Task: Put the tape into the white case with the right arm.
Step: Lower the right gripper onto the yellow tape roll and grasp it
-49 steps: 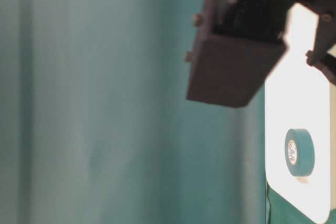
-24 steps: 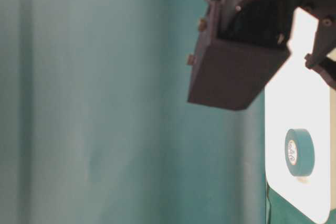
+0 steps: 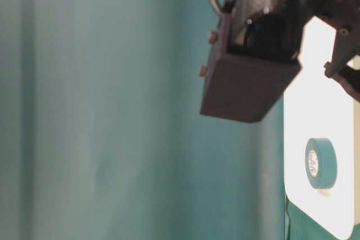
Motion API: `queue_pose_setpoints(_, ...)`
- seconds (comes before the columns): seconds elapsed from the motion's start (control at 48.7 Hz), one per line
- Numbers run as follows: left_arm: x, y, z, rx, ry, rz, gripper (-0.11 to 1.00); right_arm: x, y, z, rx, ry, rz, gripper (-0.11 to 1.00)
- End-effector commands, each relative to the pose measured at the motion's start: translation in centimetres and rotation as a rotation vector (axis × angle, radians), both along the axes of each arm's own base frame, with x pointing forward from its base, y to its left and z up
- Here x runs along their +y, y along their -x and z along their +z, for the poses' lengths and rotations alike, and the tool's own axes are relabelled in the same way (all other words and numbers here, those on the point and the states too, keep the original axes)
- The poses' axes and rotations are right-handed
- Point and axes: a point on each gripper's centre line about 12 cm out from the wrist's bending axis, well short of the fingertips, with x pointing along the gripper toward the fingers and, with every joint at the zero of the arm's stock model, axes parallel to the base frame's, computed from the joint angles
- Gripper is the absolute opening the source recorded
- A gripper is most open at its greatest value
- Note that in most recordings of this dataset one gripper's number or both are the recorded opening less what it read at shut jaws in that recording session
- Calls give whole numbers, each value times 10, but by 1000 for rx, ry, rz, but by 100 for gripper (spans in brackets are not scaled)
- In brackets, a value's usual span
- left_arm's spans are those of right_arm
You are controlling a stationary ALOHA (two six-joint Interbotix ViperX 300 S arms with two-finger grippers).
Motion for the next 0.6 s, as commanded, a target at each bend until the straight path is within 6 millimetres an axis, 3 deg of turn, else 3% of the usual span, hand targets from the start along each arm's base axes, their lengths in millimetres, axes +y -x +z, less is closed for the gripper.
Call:
queue_pose_setpoints(0.0,0,-1,4,-11,1,2,0,0,-6,26,-59,-16,-3,4)
queue_pose_setpoints(0.308,0,-1,4,-11,1,2,0,-2,2,70,-76,-1,-20,2)
queue_pose_setpoints(0.575,0,-1,4,-12,1,2,0,-5,6,71,-47,16,-29,2)
